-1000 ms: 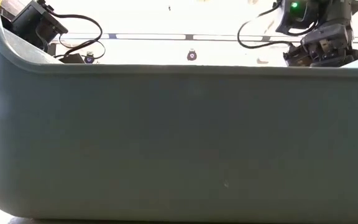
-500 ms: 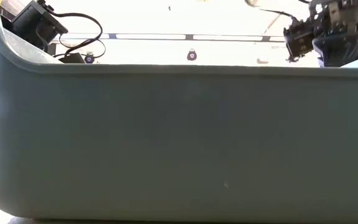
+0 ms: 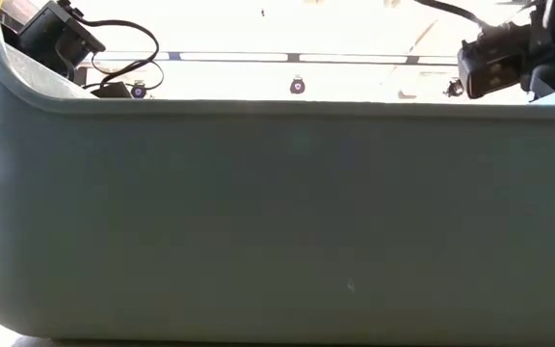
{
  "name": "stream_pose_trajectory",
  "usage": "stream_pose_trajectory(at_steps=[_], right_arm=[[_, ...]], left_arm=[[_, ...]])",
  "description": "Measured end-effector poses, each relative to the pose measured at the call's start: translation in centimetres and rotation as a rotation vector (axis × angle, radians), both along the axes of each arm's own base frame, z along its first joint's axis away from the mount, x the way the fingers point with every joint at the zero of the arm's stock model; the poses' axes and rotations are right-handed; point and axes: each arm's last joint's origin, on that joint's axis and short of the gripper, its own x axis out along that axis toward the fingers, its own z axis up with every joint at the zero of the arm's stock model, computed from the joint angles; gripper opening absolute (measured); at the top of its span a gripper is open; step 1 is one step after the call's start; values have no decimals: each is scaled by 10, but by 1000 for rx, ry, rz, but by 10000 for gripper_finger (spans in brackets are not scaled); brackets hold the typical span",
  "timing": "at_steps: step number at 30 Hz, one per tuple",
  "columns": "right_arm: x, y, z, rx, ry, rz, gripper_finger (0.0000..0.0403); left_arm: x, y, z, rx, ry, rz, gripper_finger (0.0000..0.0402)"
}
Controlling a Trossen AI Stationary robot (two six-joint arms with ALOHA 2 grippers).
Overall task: Pick & Place Toothbrushes
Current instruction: Put the violet toothbrush into the green bin
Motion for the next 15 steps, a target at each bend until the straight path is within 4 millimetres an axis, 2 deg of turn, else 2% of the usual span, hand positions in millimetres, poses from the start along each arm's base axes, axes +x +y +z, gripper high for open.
stream_pose_trajectory(at_steps=[3,6,11,15], right_arm=[[3,6,-8,-9,6,34,6],[5,11,-14,-17,13,51,26],[5,15,-18,-34,35,31,92],[5,13,-19,-89,14,-54,145]], left_arm=[[0,0,0,0,0,0,0],[0,0,0,0,0,0,0],[0,0,0,-1,4,-1,0],[-1,0,-2,-1,27,-3,0]])
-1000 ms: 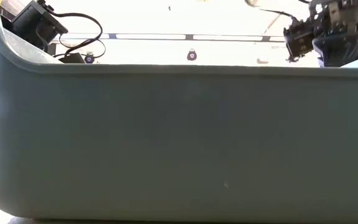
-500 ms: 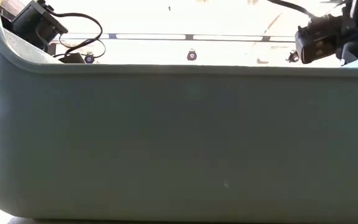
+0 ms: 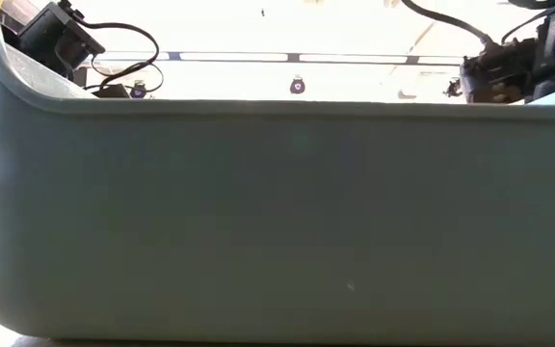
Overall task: Pick & Place Toothbrushes
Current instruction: Put the violet toothbrush into the green bin
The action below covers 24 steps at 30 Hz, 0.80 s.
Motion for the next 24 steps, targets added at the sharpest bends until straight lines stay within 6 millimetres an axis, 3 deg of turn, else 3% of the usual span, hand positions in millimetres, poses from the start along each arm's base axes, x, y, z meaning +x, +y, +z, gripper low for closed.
stream_pose_trajectory(at_steps=[6,16,24], right_arm=[[0,-1,-5,-48,16,-33,168],[4,1,3,131,11,13,128],[12,-9,8,217,-14,-8,100]], left_arm=[[-2,0,-3,-3,41,-7,0],[-2,0,-3,-8,41,-12,0],[-2,0,-3,-8,41,-12,0]])
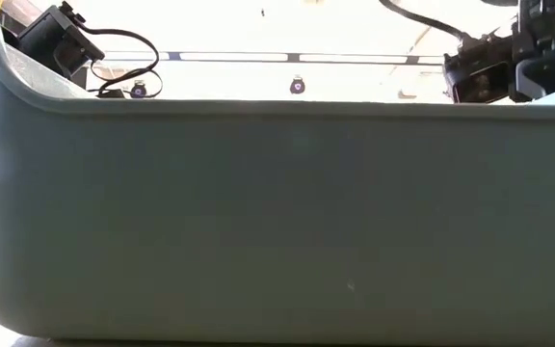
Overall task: Pick & Place Toothbrushes
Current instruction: Put the violet toothbrush into the green bin
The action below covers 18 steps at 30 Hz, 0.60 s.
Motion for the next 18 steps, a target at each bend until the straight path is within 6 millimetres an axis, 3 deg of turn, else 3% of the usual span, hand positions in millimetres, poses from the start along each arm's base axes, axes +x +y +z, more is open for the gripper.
stream_pose_trajectory(at_steps=[6,18], right_arm=[[-1,-6,-1,43,62,9,84],[-13,-12,-6,-46,190,-44,65]], left_arm=[[0,0,0,0,0,0,0],[0,0,0,0,0,-1,0]])
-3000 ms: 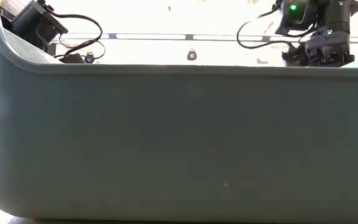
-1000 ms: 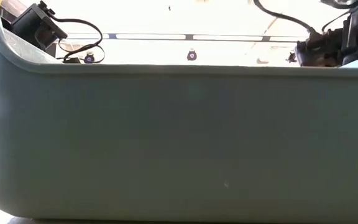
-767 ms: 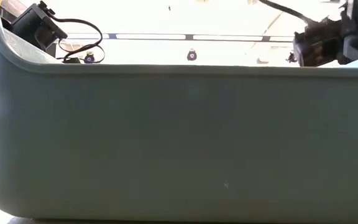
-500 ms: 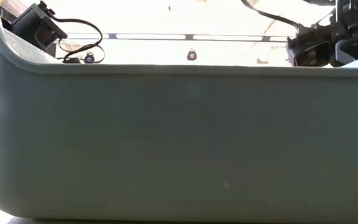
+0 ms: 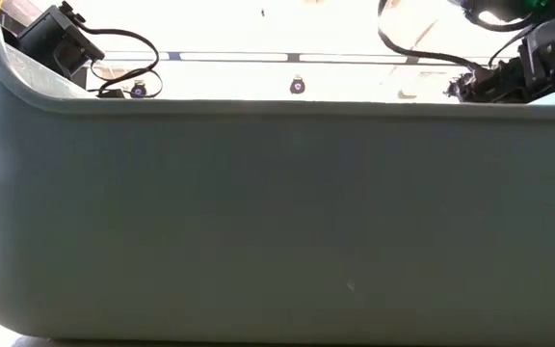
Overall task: Pick & Place Toothbrushes
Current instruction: Put the violet toothbrush into the green bin
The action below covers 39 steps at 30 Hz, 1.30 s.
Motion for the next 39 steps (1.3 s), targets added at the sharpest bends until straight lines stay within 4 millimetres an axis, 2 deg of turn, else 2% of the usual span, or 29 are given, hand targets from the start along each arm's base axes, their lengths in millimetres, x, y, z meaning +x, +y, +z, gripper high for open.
stream_pose_trajectory(at_steps=[8,19,22,31,34,39], right_arm=[[1,-3,-1,-115,-53,-2,65],[-4,-4,-7,-140,-32,10,65],[-6,-2,-11,-122,-40,39,79],[-3,0,-10,-131,-79,37,165],[-4,0,-11,-140,-74,36,171],[-4,-1,-13,-179,-65,35,159]], left_arm=[[0,0,0,-1,0,-1,0],[0,0,-1,-1,8,-1,0],[-1,0,-1,-1,9,-1,0],[-1,0,-1,-1,9,-1,0],[-1,0,-1,-1,9,-1,0],[-1,0,-1,-1,9,-1,0]])
